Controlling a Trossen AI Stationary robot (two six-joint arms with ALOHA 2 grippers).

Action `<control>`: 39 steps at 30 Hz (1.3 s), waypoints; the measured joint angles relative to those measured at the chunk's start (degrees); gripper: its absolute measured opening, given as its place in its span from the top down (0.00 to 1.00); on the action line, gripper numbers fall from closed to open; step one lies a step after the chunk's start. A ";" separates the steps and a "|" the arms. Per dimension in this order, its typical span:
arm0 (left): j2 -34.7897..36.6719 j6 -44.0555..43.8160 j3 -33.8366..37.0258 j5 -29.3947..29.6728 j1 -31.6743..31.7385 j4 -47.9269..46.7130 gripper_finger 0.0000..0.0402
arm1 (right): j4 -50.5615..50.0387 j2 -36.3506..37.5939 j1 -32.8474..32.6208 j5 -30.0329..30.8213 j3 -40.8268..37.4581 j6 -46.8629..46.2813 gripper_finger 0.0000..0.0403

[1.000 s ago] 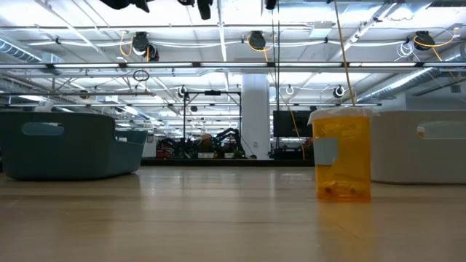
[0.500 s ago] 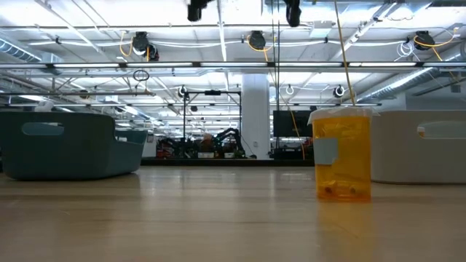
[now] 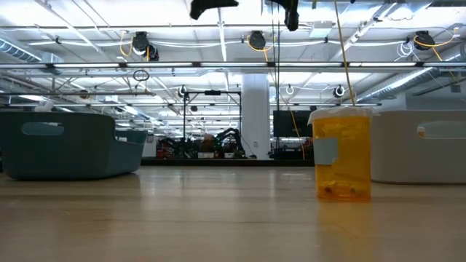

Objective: Pick and place medicine bottles into bin by pill shape (circle, oval)
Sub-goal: Adjust the blue pill bottle

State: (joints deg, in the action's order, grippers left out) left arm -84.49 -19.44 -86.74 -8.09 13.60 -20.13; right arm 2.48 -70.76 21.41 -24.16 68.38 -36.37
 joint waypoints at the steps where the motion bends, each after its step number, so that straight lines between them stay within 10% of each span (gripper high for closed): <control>1: -0.72 -0.39 -0.06 -0.59 0.05 0.97 0.28 | 0.02 0.00 0.00 0.00 -0.02 0.29 0.75; 27: -5.44 -5.07 0.02 -2.87 0.62 7.24 0.73 | -0.78 0.00 0.02 0.55 -0.01 4.10 0.75; 39: -5.44 -5.31 0.02 -2.63 0.55 7.16 0.68 | -0.70 0.00 0.07 0.41 -0.02 4.78 0.75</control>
State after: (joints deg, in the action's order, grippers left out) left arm -89.93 -24.76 -86.72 -10.72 14.15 -12.97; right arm 1.78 -70.76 21.47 -23.75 68.36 -31.59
